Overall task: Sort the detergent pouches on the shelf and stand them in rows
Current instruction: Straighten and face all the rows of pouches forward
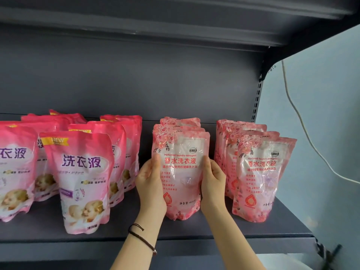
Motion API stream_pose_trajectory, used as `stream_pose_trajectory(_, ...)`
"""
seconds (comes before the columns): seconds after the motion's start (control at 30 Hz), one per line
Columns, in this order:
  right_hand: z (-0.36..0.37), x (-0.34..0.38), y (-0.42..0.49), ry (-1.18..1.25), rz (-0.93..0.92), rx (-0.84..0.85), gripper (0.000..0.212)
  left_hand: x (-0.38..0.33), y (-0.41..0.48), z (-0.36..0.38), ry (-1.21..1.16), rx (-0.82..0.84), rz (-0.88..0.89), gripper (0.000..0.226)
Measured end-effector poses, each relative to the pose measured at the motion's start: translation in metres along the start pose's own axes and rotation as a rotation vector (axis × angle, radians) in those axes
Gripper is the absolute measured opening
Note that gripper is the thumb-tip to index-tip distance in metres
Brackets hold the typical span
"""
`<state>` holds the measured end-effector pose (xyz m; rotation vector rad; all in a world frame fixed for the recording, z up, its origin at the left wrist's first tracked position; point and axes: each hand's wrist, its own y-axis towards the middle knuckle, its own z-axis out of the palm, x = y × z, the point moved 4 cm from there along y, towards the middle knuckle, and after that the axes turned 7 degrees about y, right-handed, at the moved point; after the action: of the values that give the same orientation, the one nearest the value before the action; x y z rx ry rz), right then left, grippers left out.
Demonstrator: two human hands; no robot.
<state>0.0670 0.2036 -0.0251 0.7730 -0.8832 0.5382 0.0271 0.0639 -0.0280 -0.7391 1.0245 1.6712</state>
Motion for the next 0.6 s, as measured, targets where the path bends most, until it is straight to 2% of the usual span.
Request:
stream_pose_trajectory(0.1,-0.003,0.000,-0.004,-0.002,-0.001,0.024,0.045,-0.003,-0.004,-0.003,-0.008,0.046,0.009,0.020)
stream_pose_trajectory(0.27,-0.017,-0.015,-0.029,-0.134,-0.004,0.082,0.033,0.014,-0.022,-0.023,0.097,0.053,0.010,0.013)
stream_pose_trajectory(0.4,-0.024,-0.028,-0.046,-0.219,-0.027,0.033,0.026,0.025,-0.038,-0.036,0.197,0.038,0.100,0.027)
stream_pose_trajectory(0.6,-0.020,-0.020,-0.052,-0.241,-0.134,0.110,0.052,0.023,-0.039,-0.036,0.365,0.145,0.199,0.044)
